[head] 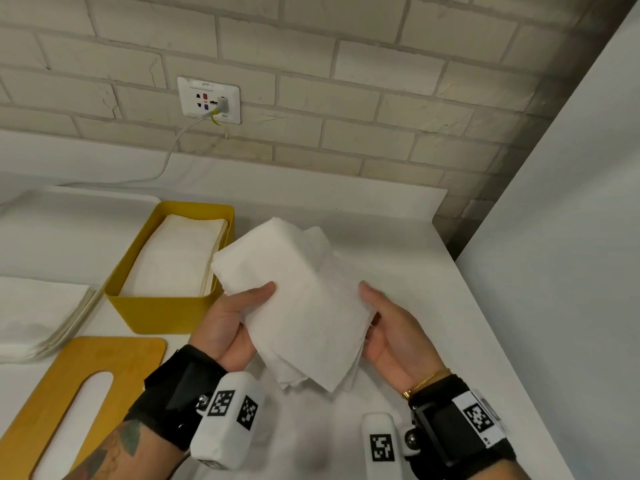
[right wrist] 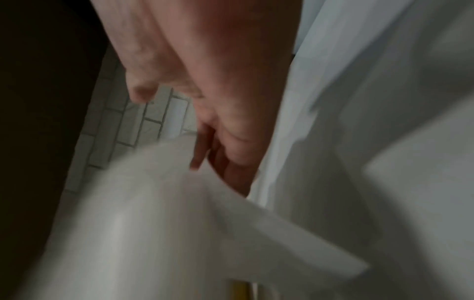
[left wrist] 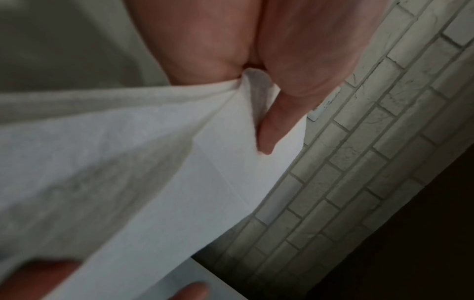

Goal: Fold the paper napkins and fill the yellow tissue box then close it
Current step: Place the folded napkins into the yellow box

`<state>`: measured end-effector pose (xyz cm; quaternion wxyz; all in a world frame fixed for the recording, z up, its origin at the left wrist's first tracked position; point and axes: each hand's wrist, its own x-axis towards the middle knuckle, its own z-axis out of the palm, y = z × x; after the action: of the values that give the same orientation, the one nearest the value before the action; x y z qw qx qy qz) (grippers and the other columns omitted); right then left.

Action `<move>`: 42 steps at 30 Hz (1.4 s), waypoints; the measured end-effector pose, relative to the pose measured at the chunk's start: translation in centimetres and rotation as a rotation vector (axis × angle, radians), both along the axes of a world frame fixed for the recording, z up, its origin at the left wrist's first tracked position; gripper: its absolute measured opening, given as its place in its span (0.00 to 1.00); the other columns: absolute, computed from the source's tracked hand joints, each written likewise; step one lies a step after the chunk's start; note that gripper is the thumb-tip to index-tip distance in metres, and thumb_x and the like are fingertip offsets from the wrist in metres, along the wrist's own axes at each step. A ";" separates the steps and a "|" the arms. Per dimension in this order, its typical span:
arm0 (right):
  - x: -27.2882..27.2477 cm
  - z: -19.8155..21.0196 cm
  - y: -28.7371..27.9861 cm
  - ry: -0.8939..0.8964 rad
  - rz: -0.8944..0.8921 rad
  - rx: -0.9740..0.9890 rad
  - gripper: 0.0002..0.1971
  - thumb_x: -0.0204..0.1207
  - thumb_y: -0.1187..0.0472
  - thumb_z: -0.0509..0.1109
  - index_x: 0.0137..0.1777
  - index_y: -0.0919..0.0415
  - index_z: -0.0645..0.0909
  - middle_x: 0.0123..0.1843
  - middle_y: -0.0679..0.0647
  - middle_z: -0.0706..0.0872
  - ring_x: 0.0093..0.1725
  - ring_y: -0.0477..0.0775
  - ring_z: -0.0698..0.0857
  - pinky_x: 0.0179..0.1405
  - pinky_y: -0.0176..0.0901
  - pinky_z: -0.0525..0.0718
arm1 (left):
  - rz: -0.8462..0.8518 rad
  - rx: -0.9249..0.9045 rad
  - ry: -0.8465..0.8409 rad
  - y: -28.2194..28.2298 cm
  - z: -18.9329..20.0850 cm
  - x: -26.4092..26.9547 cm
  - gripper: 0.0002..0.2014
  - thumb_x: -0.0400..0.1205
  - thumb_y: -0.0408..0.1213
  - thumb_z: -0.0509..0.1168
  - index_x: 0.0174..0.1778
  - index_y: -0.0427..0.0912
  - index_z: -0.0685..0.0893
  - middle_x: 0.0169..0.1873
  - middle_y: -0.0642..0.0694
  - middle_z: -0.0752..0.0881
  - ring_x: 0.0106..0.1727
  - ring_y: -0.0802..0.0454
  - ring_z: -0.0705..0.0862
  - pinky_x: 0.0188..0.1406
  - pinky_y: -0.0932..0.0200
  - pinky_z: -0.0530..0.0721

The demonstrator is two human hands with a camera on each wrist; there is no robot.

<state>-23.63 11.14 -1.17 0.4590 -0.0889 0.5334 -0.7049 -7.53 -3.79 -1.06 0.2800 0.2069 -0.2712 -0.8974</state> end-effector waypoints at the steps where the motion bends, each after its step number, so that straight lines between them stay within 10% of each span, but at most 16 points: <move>1: 0.0 0.2 -0.2 0.064 -0.013 0.010 0.21 0.79 0.56 0.74 0.68 0.67 0.86 0.65 0.65 0.89 0.65 0.63 0.89 0.67 0.57 0.85 | -0.004 0.014 -0.008 0.1 -0.5 0.2 0.20 0.78 0.24 0.65 0.67 0.38 0.85 0.60 0.36 0.91 0.58 0.39 0.91 0.51 0.44 0.92; 4: -0.6 1.3 -0.4 0.267 -0.083 0.054 0.10 0.81 0.68 0.73 0.60 0.69 0.88 0.56 0.64 0.93 0.58 0.62 0.92 0.54 0.49 0.90 | -0.031 0.096 -0.040 0.2 -1.5 0.7 0.19 0.82 0.30 0.64 0.68 0.36 0.87 0.64 0.35 0.89 0.63 0.37 0.89 0.60 0.38 0.87; 8: -2.2 4.2 -0.5 0.571 -0.093 0.089 0.08 0.81 0.69 0.72 0.57 0.66 0.88 0.54 0.61 0.93 0.58 0.63 0.91 0.63 0.60 0.87 | -0.029 0.176 -0.106 -0.1 -2.4 0.8 0.19 0.89 0.42 0.59 0.69 0.35 0.85 0.63 0.34 0.89 0.59 0.38 0.91 0.54 0.38 0.90; 14: -2.6 11.9 -0.9 0.633 0.333 -0.185 0.18 0.75 0.70 0.72 0.65 0.63 0.84 0.60 0.60 0.92 0.58 0.60 0.91 0.53 0.47 0.91 | -0.058 0.160 -0.175 -0.1 -2.7 -0.2 0.17 0.89 0.43 0.60 0.59 0.35 0.88 0.54 0.33 0.92 0.47 0.38 0.94 0.56 0.41 0.87; 17: -2.4 13.8 -1.5 0.528 0.493 -0.314 0.23 0.70 0.70 0.74 0.66 0.57 0.85 0.60 0.58 0.91 0.57 0.58 0.91 0.50 0.46 0.92 | -0.096 0.105 -0.033 0.2 -3.1 -0.4 0.25 0.56 0.49 0.89 0.45 0.42 0.95 0.43 0.40 0.93 0.41 0.46 0.93 0.46 0.52 0.91; 20: -2.8 13.2 -2.1 0.516 0.516 -0.248 0.25 0.72 0.72 0.73 0.70 0.57 0.83 0.63 0.58 0.90 0.58 0.56 0.91 0.53 0.46 0.91 | -0.173 0.171 0.078 -0.3 -3.4 0.0 0.41 0.24 0.55 0.90 0.36 0.49 0.95 0.41 0.47 0.92 0.38 0.55 0.92 0.45 0.55 0.89; 22: -3.4 11.5 -2.4 0.540 0.500 -0.083 0.25 0.74 0.74 0.71 0.72 0.61 0.81 0.64 0.60 0.90 0.60 0.57 0.91 0.56 0.46 0.91 | -0.246 0.190 0.133 0.1 -2.6 -0.3 0.34 0.50 0.50 0.92 0.49 0.38 0.93 0.45 0.38 0.94 0.46 0.49 0.94 0.49 0.57 0.89; 23: -3.6 10.6 -2.4 0.556 0.489 0.008 0.24 0.76 0.74 0.71 0.72 0.62 0.82 0.64 0.60 0.90 0.60 0.58 0.91 0.57 0.47 0.91 | -0.228 0.179 0.120 0.4 -1.8 -0.6 0.22 0.75 0.44 0.81 0.58 0.33 0.89 0.49 0.33 0.93 0.51 0.44 0.93 0.52 0.55 0.89; 25: -4.1 8.8 -2.1 0.628 0.461 0.168 0.20 0.79 0.75 0.70 0.70 0.62 0.83 0.62 0.59 0.92 0.59 0.59 0.91 0.56 0.47 0.91 | -0.199 0.195 -0.007 0.7 -1.3 -0.8 0.18 0.92 0.43 0.56 0.64 0.35 0.86 0.53 0.33 0.92 0.52 0.40 0.93 0.49 0.48 0.90; 29: -4.5 7.1 -1.2 0.774 0.437 0.344 0.17 0.82 0.74 0.69 0.65 0.57 0.87 0.59 0.53 0.93 0.57 0.54 0.93 0.60 0.49 0.89 | -0.117 0.184 -0.089 0.6 -2.0 -0.6 0.25 0.91 0.47 0.54 0.52 0.36 0.94 0.51 0.35 0.93 0.46 0.41 0.94 0.49 0.47 0.91; 33: -3.7 6.5 -0.9 0.856 0.400 0.400 0.15 0.82 0.71 0.70 0.63 0.54 0.88 0.56 0.48 0.94 0.56 0.51 0.93 0.65 0.53 0.87 | -0.122 0.197 -0.216 1.1 -2.0 -1.1 0.24 0.92 0.51 0.54 0.64 0.35 0.87 0.55 0.33 0.92 0.47 0.38 0.94 0.48 0.45 0.89; 38: -1.2 7.8 -1.8 1.365 0.454 0.543 0.09 0.83 0.63 0.68 0.40 0.59 0.77 0.35 0.44 0.80 0.37 0.43 0.79 0.40 0.35 0.77 | -0.127 0.189 -0.216 1.6 -2.3 -1.7 0.26 0.90 0.55 0.56 0.71 0.39 0.84 0.61 0.34 0.90 0.61 0.35 0.90 0.57 0.41 0.86; 42: 2.8 8.0 -2.8 1.584 0.524 0.659 0.06 0.84 0.64 0.61 0.45 0.58 0.76 0.43 0.51 0.80 0.49 0.55 0.78 0.43 0.44 0.74 | -0.210 0.172 -0.120 2.1 -2.1 -1.9 0.27 0.88 0.57 0.59 0.68 0.39 0.87 0.64 0.32 0.88 0.62 0.36 0.89 0.64 0.40 0.84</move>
<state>-20.84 8.38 6.82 0.1047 -0.5320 0.8316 -0.1204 -9.40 -1.65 -3.18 0.1491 0.2541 -0.2297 -0.9276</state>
